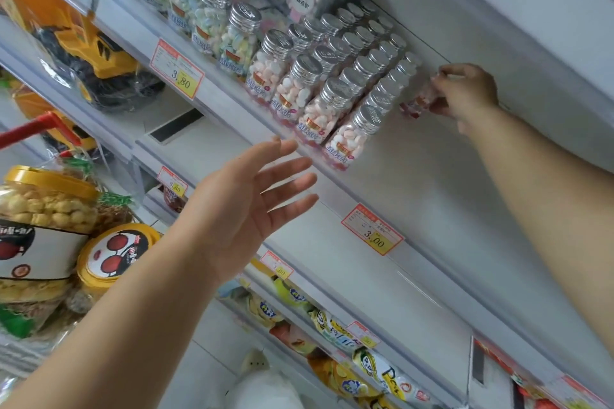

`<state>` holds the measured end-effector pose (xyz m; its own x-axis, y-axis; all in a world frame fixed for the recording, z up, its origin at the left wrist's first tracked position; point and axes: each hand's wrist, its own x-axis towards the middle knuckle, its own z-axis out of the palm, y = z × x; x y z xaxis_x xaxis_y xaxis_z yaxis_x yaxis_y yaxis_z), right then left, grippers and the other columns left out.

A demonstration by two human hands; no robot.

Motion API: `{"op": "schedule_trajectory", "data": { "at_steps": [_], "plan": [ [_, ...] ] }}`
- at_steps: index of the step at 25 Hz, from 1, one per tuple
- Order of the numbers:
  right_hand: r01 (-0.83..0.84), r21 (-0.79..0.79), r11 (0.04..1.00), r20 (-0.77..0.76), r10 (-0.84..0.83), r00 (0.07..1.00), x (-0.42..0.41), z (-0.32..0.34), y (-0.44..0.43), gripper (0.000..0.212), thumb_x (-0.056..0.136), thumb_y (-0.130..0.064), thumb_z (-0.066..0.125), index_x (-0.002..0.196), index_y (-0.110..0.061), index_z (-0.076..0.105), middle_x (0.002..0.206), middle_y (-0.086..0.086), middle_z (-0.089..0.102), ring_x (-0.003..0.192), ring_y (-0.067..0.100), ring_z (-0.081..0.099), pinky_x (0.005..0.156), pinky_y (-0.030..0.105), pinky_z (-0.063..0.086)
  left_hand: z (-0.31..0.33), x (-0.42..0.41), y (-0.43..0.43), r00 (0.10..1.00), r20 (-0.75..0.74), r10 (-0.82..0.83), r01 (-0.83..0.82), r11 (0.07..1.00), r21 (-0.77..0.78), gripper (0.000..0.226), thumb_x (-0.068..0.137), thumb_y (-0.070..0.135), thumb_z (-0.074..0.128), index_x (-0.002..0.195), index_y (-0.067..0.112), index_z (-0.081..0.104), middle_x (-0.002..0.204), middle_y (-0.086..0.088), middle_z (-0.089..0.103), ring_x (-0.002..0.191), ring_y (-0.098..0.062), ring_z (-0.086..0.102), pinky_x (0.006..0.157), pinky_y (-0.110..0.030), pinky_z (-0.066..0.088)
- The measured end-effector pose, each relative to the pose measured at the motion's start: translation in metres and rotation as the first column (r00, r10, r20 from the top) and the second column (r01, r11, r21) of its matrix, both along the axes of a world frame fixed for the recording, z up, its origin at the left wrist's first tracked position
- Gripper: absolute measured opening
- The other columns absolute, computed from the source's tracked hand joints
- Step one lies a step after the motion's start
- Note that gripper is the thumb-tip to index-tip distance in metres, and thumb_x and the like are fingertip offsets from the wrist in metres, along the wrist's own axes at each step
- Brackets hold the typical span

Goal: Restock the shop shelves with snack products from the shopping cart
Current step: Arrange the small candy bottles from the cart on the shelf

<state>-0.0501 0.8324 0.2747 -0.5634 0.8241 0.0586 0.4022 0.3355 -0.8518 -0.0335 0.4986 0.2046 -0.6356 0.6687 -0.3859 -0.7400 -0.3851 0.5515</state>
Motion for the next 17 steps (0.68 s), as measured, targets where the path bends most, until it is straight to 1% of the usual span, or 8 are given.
{"op": "schedule_trajectory", "data": {
  "at_steps": [1,2,5,7,9,11,13,17],
  "plan": [
    [-0.023,-0.077,0.997,0.0,0.023,1.0,-0.007,0.003,-0.002,0.005,0.097,-0.023,0.059,0.097,-0.018,0.058,0.074,-0.002,0.06,0.061,0.011,0.058,0.06,0.026,0.055,-0.001,0.0,0.0,1.0,0.003,0.006,-0.006,1.0,-0.005,0.027,0.094,0.027,0.058,0.112,0.01,0.068,0.123,-0.02,0.068,0.099,-0.028,0.07,0.08,-0.038,0.062],
    [-0.031,-0.159,0.987,-0.012,0.029,1.0,-0.013,0.005,-0.003,0.011,0.098,-0.027,0.056,0.092,-0.018,0.058,0.073,-0.001,0.063,0.063,0.012,0.06,0.063,0.03,0.056,-0.002,0.0,0.001,1.0,0.007,0.014,-0.014,1.0,-0.008,0.027,0.094,0.027,0.059,0.112,0.01,0.068,0.124,-0.02,0.067,0.099,-0.028,0.07,0.08,-0.038,0.062],
    [-0.044,-0.323,0.945,-0.096,0.013,0.995,-0.025,0.009,-0.005,0.02,0.1,-0.02,0.051,0.081,-0.015,0.054,0.05,-0.003,0.065,0.049,0.01,0.063,0.054,0.029,0.058,-0.002,-0.002,0.002,0.999,0.025,0.043,-0.042,0.999,-0.01,0.028,0.091,0.028,0.061,0.111,0.009,0.068,0.124,-0.019,0.067,0.099,-0.028,0.07,0.079,-0.038,0.062],
    [-0.042,-0.347,0.937,-0.116,0.002,0.993,-0.032,0.01,-0.007,0.021,0.1,-0.015,0.052,0.079,-0.014,0.054,0.045,-0.005,0.063,0.045,0.008,0.062,0.058,0.028,0.057,-0.003,-0.004,0.002,0.998,0.031,0.055,-0.055,0.998,-0.009,0.031,0.088,0.028,0.062,0.112,0.009,0.068,0.123,-0.019,0.068,0.098,-0.028,0.07,0.078,-0.038,0.062],
    [-0.009,-0.358,0.934,-0.14,-0.045,0.989,-0.04,0.01,-0.008,0.019,0.097,-0.014,0.058,0.078,-0.013,0.058,0.046,-0.004,0.064,0.048,0.01,0.063,0.063,0.032,0.059,-0.005,-0.006,0.001,0.997,0.028,0.068,-0.068,0.998,-0.007,0.038,0.08,0.029,0.064,0.113,0.009,0.067,0.122,-0.019,0.068,0.098,-0.027,0.07,0.077,-0.037,0.062],
    [0.042,-0.344,0.938,-0.159,-0.102,0.982,-0.048,0.008,-0.005,0.015,0.091,-0.014,0.067,0.077,-0.012,0.062,0.049,-0.002,0.065,0.053,0.013,0.065,0.058,0.035,0.06,-0.007,-0.007,-0.001,0.997,0.031,0.075,-0.075,0.997,-0.007,0.043,0.076,0.03,0.065,0.113,0.009,0.067,0.12,-0.019,0.07,0.097,-0.027,0.07,0.076,-0.037,0.062],
    [0.052,-0.338,0.94,-0.178,-0.118,0.977,-0.055,0.007,-0.005,0.014,0.088,-0.013,0.071,0.077,-0.01,0.063,0.049,-0.002,0.065,0.049,0.012,0.066,0.052,0.031,0.057,-0.01,-0.007,-0.003,0.996,0.04,0.084,-0.084,0.996,-0.01,0.048,0.072,0.029,0.066,0.115,0.008,0.067,0.118,-0.018,0.071,0.097,-0.028,0.071,0.077,-0.038,0.062],
    [0.001,-0.381,0.925,-0.186,-0.078,0.979,-0.064,0.01,-0.006,0.021,0.093,-0.014,0.065,0.074,-0.011,0.057,0.042,-0.003,0.06,0.034,0.007,0.055,0.043,0.022,0.049,-0.013,-0.007,-0.007,0.994,0.044,0.102,-0.102,0.995,-0.001,0.057,0.069,0.027,0.067,0.122,0.007,0.064,0.115,-0.018,0.072,0.095,-0.027,0.072,0.075,-0.038,0.063]
  ]
}}
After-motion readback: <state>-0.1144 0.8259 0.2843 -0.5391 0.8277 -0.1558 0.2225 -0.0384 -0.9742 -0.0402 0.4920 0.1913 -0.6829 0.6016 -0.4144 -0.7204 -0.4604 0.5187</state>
